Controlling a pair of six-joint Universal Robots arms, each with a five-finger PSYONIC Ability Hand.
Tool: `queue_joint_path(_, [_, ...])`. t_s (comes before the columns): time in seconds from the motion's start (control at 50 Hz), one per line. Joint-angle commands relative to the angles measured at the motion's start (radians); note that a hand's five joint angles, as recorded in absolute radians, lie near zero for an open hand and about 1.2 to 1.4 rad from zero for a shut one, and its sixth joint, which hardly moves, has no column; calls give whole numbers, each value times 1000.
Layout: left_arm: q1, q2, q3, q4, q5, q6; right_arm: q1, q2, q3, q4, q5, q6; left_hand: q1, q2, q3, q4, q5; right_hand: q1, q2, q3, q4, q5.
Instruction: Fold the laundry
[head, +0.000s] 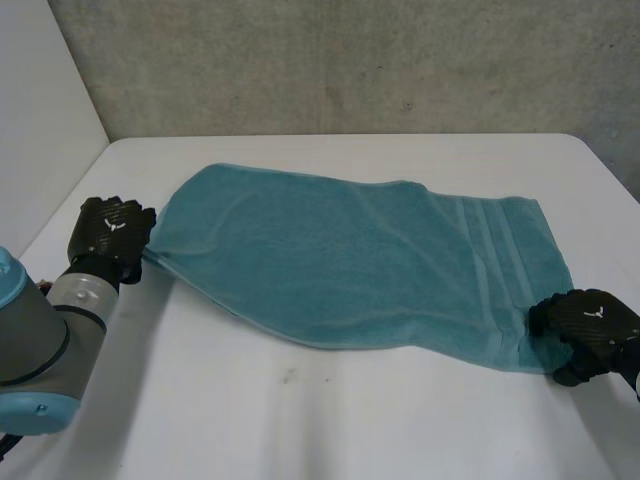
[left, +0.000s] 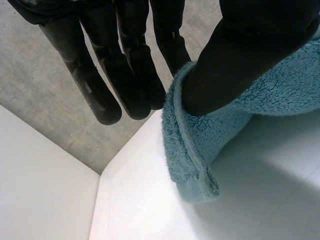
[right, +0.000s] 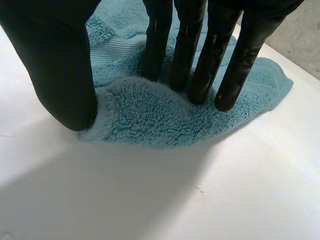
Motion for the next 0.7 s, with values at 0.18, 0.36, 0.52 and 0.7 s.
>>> queue_joint_path(0.18, [3, -6, 2, 1, 2, 0, 9, 51, -64, -13, 14, 10, 279, 195, 202, 200, 229, 341, 253, 257, 260, 271])
queue_joint_path(0.36, [6, -8, 3, 1, 0, 0, 11, 65, -95, -13, 59, 17, 279, 195, 202, 200, 229, 807, 719, 723, 726, 737])
queue_joint_path(0.52, [6, 0, -1, -8, -3, 9, 6, 24, -115, -9, 89, 102, 279, 195, 202, 200, 229, 807, 719, 723, 726, 737])
queue_joint_path(0.7, [3, 83, -20, -214, -1, 67, -1, -160, -165, 132, 102, 164, 279, 195, 202, 200, 229, 807, 719, 723, 726, 737])
